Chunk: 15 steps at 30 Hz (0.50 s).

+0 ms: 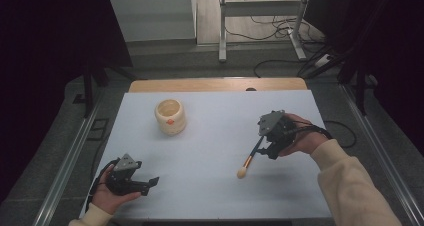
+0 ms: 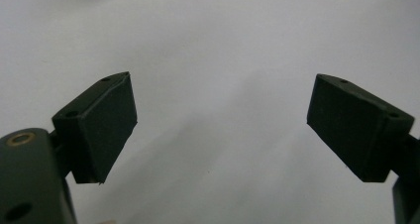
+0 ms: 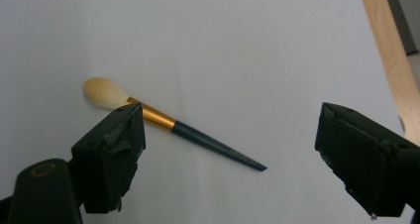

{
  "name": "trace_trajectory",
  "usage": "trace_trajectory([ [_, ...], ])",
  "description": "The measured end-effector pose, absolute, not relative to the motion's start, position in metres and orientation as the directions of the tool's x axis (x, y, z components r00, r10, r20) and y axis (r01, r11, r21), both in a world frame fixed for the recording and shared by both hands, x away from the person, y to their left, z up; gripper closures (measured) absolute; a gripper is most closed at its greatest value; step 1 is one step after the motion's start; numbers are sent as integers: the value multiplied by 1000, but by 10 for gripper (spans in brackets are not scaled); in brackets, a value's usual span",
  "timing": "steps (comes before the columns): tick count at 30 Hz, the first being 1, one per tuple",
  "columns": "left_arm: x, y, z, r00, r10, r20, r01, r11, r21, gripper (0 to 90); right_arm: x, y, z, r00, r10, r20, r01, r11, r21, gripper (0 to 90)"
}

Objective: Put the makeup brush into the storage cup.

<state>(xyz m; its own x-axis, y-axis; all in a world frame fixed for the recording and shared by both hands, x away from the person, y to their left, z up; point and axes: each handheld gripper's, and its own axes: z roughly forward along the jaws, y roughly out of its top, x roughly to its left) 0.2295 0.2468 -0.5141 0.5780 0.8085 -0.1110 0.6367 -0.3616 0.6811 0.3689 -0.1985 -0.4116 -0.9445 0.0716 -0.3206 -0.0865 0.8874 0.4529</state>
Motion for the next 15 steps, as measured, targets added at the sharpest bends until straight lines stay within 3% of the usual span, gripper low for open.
trace_trajectory([
  [9, 230, 246, -514, 578, 809, -106, 636, -366, 679, 129, 368, -195, -416, -939, -92, -331, -237, 871, 430, 166],
  [15, 230, 246, -514, 580, 808, -105, 636, -368, 678, 129, 367, -189, -421, -945, -151, -291, -263, 879, 398, 171],
])
